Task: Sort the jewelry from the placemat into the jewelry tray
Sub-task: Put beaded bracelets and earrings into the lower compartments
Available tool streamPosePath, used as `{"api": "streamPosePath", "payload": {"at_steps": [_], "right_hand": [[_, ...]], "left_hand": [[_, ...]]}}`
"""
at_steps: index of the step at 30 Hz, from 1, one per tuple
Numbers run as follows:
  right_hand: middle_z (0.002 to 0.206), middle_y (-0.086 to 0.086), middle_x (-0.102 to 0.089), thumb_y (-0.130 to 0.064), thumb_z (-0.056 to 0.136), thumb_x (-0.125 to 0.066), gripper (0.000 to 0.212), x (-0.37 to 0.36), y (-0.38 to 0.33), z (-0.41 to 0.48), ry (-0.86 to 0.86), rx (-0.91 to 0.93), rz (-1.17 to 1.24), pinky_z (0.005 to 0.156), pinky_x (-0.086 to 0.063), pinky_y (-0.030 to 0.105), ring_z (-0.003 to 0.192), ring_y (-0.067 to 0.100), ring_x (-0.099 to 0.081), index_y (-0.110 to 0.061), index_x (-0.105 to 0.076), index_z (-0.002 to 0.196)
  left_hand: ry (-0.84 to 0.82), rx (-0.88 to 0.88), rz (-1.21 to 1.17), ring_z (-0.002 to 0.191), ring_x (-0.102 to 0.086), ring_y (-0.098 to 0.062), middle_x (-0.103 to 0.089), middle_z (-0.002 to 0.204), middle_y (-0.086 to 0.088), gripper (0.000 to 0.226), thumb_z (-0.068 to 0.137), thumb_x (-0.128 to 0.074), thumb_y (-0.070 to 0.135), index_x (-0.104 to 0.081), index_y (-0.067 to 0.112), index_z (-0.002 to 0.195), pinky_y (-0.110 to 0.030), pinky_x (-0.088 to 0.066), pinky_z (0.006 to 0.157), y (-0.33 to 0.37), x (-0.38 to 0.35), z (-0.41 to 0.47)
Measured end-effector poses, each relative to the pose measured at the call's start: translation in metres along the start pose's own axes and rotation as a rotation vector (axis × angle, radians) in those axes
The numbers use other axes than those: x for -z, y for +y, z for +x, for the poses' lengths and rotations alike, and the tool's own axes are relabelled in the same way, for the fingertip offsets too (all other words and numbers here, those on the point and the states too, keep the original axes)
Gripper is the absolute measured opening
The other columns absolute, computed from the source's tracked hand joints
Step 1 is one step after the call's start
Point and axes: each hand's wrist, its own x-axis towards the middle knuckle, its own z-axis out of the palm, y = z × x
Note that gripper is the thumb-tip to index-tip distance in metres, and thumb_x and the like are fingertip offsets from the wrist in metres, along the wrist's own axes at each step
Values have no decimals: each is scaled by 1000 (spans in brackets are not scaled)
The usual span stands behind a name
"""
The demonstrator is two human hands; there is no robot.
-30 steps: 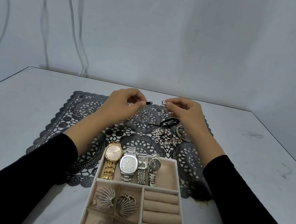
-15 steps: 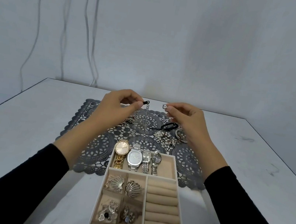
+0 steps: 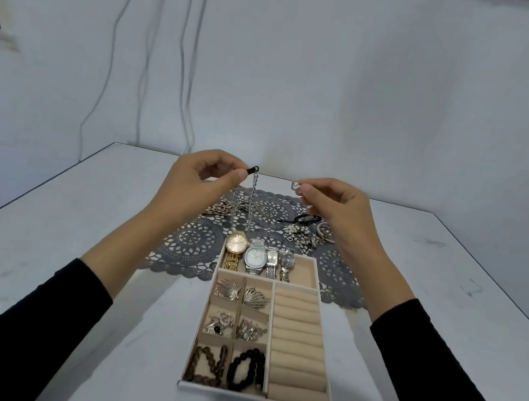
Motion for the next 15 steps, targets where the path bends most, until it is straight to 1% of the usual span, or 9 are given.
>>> {"api": "streamPosePath", "payload": {"at_steps": [4, 8, 12, 15], "right_hand": [[91, 13, -73, -18, 82, -73, 15, -3, -12, -15, -32, 29, 3, 76, -55, 30, 78, 17, -64, -11, -75, 95], [86, 8, -73, -17, 83, -72, 15, -5, -20, -30, -66, 43, -4, 70, -54, 21, 74, 11, -64, -10, -74, 97], [85, 8, -73, -15, 84, -71, 15, -8, -21, -44, -109, 51, -9, 67, -51, 18, 76, 12, -65, -8, -74, 98], [87, 10, -73, -13, 82, -72, 17, -8, -17, -55, -166, 42, 2, 71, -52, 22, 79, 17, -65, -7, -73, 97]], "left_hand": [[13, -2, -12, 71, -61, 0, -68, 75, 8, 6, 88, -72, 23, -75, 21, 92, -12, -47, 69, 11, 8, -14], [13, -10, -29, 70, -61, -1, -68, 76, 4, 7, 88, -71, 22, -74, 19, 94, -12, -46, 67, 19, 15, -28], [21, -9, -61, 71, -61, -2, -69, 77, 3, 4, 88, -71, 20, -74, 21, 91, -12, -45, 67, 22, 20, -39], [35, -7, -86, 76, -63, -6, -71, 83, -7, 4, 88, -71, 19, -74, 22, 90, -14, -48, 71, 22, 22, -47]]}}
